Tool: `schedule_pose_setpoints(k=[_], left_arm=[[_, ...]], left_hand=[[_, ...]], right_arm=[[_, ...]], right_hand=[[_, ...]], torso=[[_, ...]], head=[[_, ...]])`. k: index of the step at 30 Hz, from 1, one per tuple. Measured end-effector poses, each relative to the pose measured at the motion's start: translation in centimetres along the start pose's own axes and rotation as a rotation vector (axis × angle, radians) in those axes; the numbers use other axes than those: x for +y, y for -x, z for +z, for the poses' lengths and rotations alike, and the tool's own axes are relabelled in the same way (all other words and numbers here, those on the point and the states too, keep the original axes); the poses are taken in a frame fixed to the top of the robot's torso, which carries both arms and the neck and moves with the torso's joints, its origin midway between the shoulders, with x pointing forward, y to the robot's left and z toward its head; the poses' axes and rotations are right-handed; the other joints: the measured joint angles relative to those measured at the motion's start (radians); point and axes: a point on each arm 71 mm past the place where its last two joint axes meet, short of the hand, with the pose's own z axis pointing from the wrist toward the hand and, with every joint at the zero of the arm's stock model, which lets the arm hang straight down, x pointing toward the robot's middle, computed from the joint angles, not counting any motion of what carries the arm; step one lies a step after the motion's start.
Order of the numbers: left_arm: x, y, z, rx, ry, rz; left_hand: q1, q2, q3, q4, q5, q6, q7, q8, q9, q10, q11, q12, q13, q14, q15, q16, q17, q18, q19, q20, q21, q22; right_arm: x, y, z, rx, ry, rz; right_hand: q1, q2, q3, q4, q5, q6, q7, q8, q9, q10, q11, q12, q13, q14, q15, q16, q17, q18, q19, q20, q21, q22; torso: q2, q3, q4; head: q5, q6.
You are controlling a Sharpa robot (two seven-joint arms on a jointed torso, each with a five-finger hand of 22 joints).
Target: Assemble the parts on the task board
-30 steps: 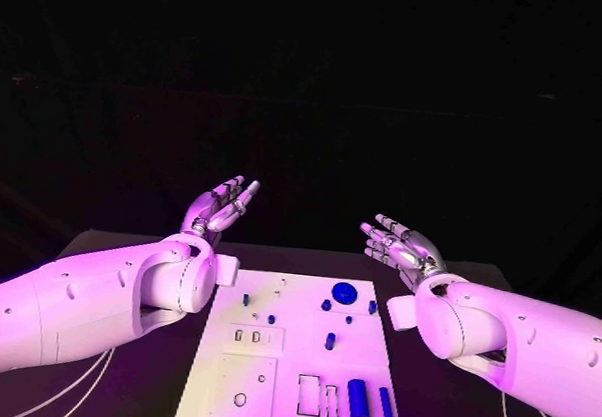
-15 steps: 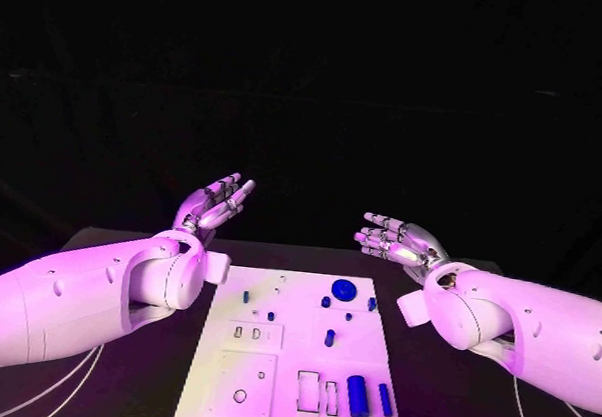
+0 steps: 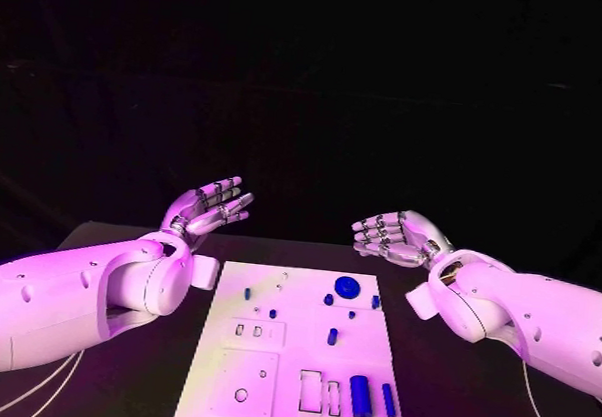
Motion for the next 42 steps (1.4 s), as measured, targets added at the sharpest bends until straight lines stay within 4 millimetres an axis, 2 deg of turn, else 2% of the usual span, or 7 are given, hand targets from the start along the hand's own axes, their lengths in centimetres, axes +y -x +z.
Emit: schedule_pose_setpoints(k=[3,5,11,20,25,28,42], left_arm=[[-0.3,0.2,-0.4,0.016,-0.003,0.001],[-0.6,0.1,-0.7,0.032,-0.008,0.001],[-1.3,-1.3,-1.7,0.091,-0.025,-0.006],[-1.9,-2.3,-2.6,0.139,-0.041,-0.005],[-2.1,-2.6,-2.8,0.153,-0.047,-0.003],[-2.2,-2.8,-2.9,0.159,-0.049,-0.002],[-2.5,-2.9,-3.1,0.170,-0.053,-0.006]], left_hand=[[0.027,-0.016,0.021,-0.021,0.000,0.196,0.016,0.066,0.040,0.312,-0.015,0.065,0.023,0.206,-0.040,0.100,0.053,0.055,0.128,-0.004,0.074,0.026],[0.037,-0.026,0.037,-0.036,0.000,0.311,0.034,0.117,0.064,0.424,-0.036,0.101,0.031,0.286,-0.068,0.161,0.086,0.061,0.186,-0.014,0.118,0.043],[0.050,-0.056,0.126,-0.059,0.000,0.410,0.062,0.174,0.086,0.579,-0.084,0.115,0.026,0.382,-0.118,0.293,0.172,0.061,0.255,-0.065,0.241,0.105],[0.021,-0.084,0.165,-0.079,0.000,0.425,0.067,0.183,0.095,0.633,-0.096,0.085,0.024,0.404,-0.139,0.434,0.268,0.061,0.236,-0.091,0.409,0.211],[0.015,-0.090,0.166,-0.080,0.000,0.425,0.067,0.183,0.096,0.633,-0.096,0.081,0.024,0.404,-0.139,0.463,0.286,0.060,0.223,-0.092,0.442,0.233],[0.015,-0.091,0.166,-0.080,0.000,0.425,0.067,0.183,0.096,0.632,-0.096,0.075,0.024,0.404,-0.139,0.467,0.289,0.060,0.223,-0.092,0.447,0.237],[0.008,-0.098,0.168,-0.077,-0.004,0.425,0.067,0.183,0.096,0.632,-0.096,0.074,0.024,0.397,-0.138,0.470,0.294,0.060,0.213,-0.089,0.455,0.243]], right_arm=[[0.5,0.3,0.2,0.018,0.033,-0.104],[0.9,0.5,0.3,0.031,0.049,-0.185],[1.2,0.6,0.1,0.067,0.058,-0.386],[1.8,-0.8,0.1,0.127,0.078,-0.608],[2.0,-1.8,0.4,0.154,0.084,-0.698],[2.0,-2.2,0.5,0.167,0.082,-0.737],[1.4,-4.0,1.2,0.228,0.042,-0.827]], right_hand=[[0.009,-0.010,0.001,-0.001,0.006,0.030,0.011,0.004,0.002,0.053,-0.015,0.001,0.001,0.065,-0.022,0.014,0.012,0.000,0.051,-0.029,0.037,0.015],[0.016,-0.017,0.001,-0.001,0.010,0.028,0.013,-0.001,-0.001,0.065,-0.019,-0.009,0.000,0.091,-0.029,0.020,0.020,0.000,0.066,-0.036,0.053,0.024],[0.030,-0.031,-0.018,0.018,0.013,0.088,-0.008,0.022,0.006,0.178,-0.059,-0.003,0.005,0.269,-0.091,0.110,0.116,0.000,0.154,-0.099,0.218,0.124],[0.013,-0.086,0.005,0.067,0.005,0.113,-0.032,0.023,0.019,0.226,-0.092,-0.013,0.013,0.427,-0.138,0.365,0.361,0.000,0.229,-0.145,0.448,0.286],[-0.003,-0.121,0.030,0.103,0.013,0.112,-0.032,0.035,0.057,0.183,-0.092,-0.013,0.029,0.472,-0.135,0.753,0.684,-0.054,0.399,-0.150,0.827,0.755],[0.000,-0.126,0.034,0.113,0.019,0.105,-0.039,0.043,0.075,0.172,-0.089,-0.013,0.038,0.473,-0.136,0.912,0.833,-0.074,0.450,-0.148,0.946,0.915],[-0.010,-0.136,0.015,0.138,0.019,0.079,-0.045,0.043,0.102,0.147,-0.092,-0.009,0.055,0.473,-0.136,1.102,1.021,-0.104,0.531,-0.137,1.106,1.142]], torso=[[0.012,0.0027,0.0013],[0.020,0.0036,0.0028],[0.049,0.0045,0.0122],[0.083,0.0051,0.0195],[0.098,0.0046,0.0215],[0.105,0.0039,0.0223],[0.128,-0.0010,0.0305]], head=[[-0.006,0.002],[-0.015,0.001],[-0.037,-0.008],[-0.041,-0.011],[-0.040,-0.012],[-0.040,-0.012],[-0.039,-0.009]])
